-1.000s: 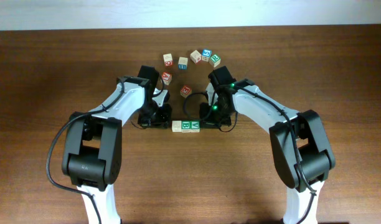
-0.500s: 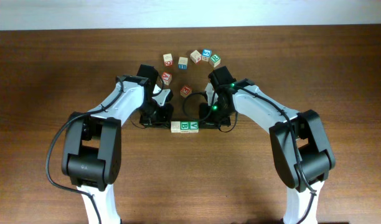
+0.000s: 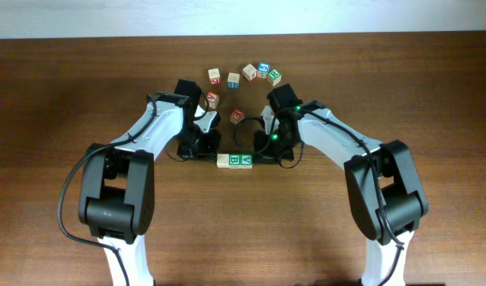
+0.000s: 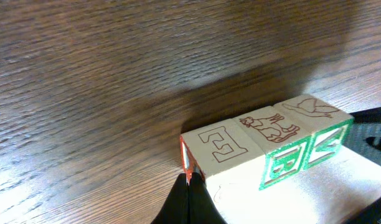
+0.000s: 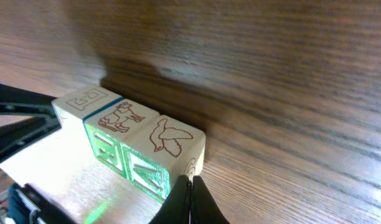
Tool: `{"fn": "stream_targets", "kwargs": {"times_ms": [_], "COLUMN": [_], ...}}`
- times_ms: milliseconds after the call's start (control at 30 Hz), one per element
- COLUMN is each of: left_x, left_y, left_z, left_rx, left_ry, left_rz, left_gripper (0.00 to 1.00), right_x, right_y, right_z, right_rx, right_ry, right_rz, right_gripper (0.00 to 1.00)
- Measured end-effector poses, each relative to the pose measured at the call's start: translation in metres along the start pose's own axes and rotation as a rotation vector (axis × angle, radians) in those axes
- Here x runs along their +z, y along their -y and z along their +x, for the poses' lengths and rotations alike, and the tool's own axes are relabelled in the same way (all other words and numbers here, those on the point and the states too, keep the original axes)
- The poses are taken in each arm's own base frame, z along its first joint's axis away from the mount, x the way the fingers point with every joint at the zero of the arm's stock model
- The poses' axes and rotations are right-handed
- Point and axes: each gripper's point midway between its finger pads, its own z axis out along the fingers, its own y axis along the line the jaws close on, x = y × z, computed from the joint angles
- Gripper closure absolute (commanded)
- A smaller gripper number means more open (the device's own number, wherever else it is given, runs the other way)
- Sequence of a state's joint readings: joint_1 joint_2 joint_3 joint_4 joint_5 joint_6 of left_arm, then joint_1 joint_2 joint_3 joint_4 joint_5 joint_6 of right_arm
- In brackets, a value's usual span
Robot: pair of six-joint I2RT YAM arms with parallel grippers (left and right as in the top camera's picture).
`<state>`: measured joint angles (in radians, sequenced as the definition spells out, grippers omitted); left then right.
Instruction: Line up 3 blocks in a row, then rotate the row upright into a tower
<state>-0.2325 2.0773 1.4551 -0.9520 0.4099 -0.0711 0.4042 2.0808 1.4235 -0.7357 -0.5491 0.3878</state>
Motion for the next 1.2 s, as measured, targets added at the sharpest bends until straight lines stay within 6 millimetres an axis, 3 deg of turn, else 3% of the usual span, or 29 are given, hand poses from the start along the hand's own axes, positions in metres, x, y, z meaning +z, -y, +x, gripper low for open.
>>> {"fn": "stream_targets", "kwargs": {"times_ms": [300,633,833,933,1200], "left_x": [0.000,0.000,-0.001,-0.001,-0.001], "left_y": [-0.008,-0.010,-0.017,-0.019,-0.022], "left_z": [0.000,-0.001,-0.002,-0.002,-0.002], "left_rx": [0.001,0.002,0.003,0.002,0.001], "left_ry": [0.003,0.006,0.012,0.010,0.011], "left_rz": [-0.049,-0.063,-0.102,-0.113,-0.134], "left_gripper": [1.00,1.00,1.00,1.00,1.00], "right_x": [-0.003,-0.005,-0.012,-0.017,-0.021], "right_y": [-0.012,-0.017,-0.036,-0.045,-0.068], "right_z": [-0.005,-0.005,-0.007,-0.015,-0.012], "right_rx": [-0.009,-0.007,-0.052,-0.080,-0.142], "right_ry": [0.005,0.003,0.022,0.057,0.092], "right_rz": [-0.088,-0.060,0.046,0.063,0.070], "right_gripper": [0.96,0.96,0.96,0.96,0.96]}}
